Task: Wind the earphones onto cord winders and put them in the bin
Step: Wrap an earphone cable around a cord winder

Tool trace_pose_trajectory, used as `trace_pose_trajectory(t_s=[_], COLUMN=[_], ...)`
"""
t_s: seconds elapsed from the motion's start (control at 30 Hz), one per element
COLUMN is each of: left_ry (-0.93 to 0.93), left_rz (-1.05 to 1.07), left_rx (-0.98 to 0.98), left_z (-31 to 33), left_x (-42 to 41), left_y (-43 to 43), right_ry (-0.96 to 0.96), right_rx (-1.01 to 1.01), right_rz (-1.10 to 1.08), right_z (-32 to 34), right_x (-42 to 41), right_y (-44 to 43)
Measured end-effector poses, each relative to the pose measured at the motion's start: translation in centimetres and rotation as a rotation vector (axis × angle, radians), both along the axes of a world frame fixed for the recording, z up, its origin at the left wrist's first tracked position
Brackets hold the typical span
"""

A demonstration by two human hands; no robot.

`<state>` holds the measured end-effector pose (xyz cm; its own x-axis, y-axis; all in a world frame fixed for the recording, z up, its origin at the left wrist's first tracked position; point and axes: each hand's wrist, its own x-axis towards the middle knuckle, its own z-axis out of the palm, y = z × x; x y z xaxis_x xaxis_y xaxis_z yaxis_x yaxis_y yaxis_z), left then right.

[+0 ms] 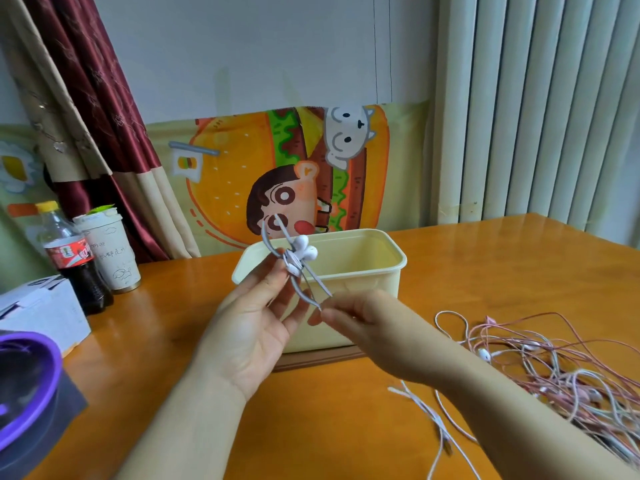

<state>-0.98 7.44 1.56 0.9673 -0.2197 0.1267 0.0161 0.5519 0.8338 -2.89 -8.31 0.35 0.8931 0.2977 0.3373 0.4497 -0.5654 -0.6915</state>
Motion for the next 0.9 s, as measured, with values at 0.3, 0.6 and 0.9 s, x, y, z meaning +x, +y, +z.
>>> trace_pose_trajectory(t_s=[0.3, 0.6, 0.9], left_ry=[-0.035, -0.314, -0.175], left_rz=[0.039, -0.280, -0.400], left_rx=[0.317, 0.680, 0.124], left_z=[-1.0, -0.7, 0.3], left_x=[0.7, -0.9, -0.8], left_y=[0.9, 0.3, 0.5], right_ry=[-0.159, -0.240, 0.047], right_rx=[-0.092, 0.162, 0.386], right_rz=[-0.068, -0.198, -0.101], right_z=[3.0, 4.1, 1.2], right_x=[-1.7, -1.3, 0.0], right_y=[-1.5, -3.9, -1.5])
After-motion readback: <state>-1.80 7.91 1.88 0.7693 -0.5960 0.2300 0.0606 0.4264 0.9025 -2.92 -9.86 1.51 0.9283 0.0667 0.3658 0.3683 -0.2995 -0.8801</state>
